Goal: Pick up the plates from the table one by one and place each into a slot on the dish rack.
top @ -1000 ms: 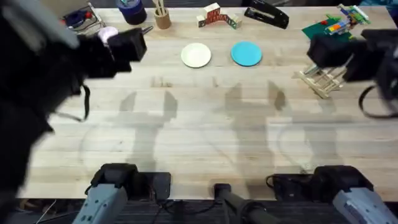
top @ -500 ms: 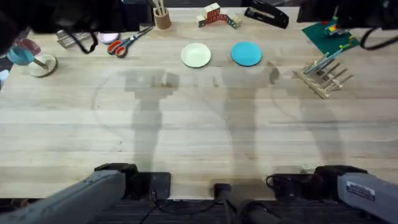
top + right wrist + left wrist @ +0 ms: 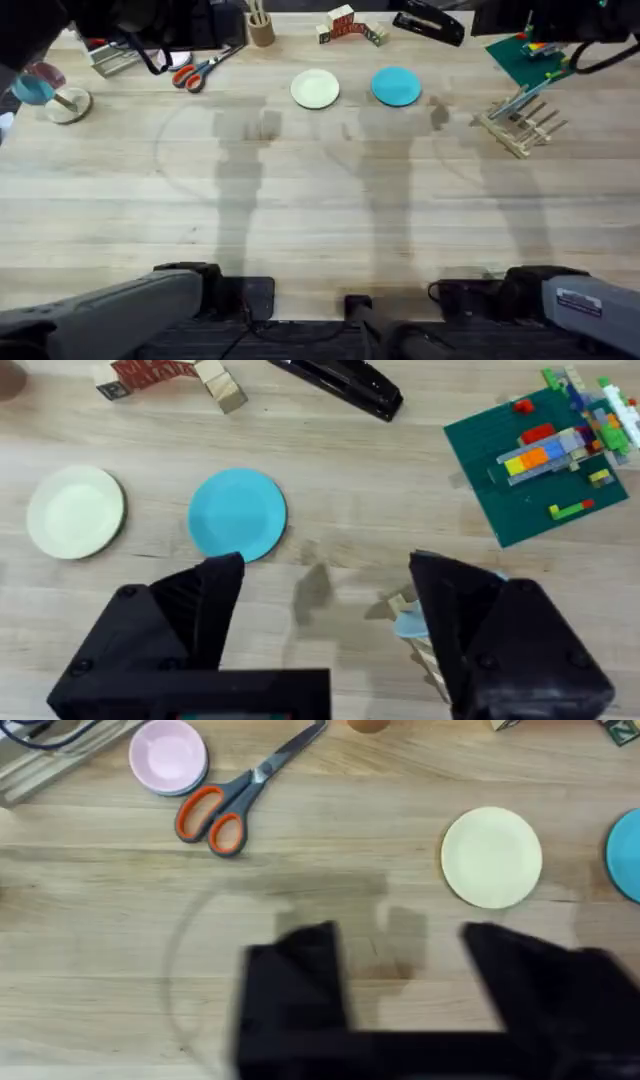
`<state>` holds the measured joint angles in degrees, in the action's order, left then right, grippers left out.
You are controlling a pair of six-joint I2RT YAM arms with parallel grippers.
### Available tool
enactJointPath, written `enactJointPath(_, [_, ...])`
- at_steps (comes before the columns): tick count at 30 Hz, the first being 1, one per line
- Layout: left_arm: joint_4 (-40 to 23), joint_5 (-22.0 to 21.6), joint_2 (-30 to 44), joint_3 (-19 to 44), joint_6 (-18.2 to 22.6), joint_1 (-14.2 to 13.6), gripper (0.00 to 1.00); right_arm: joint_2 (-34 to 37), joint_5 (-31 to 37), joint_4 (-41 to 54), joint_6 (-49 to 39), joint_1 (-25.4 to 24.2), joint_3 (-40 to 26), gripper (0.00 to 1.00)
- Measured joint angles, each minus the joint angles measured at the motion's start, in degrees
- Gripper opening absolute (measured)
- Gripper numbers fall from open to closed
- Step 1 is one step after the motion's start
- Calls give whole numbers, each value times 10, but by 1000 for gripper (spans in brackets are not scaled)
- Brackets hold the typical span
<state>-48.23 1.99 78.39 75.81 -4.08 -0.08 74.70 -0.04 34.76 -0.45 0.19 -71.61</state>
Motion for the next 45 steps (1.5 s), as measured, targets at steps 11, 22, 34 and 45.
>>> enactJointPath(11, [52, 185, 21, 1, 6, 14, 42, 0, 0, -7, 0, 0, 0, 996])
enactJointPath(22, [174, 380, 164, 2, -27, 45, 40, 0, 0, -8, 0, 0, 0, 995])
enactJointPath(34, [223, 431, 302, 2, -78, 45, 41, 18, 0, -9, 0, 0, -2, 995])
enactJointPath(45, [256, 439, 368, 3, -97, 41, 41, 36, 0, -13, 0, 0, -2, 995])
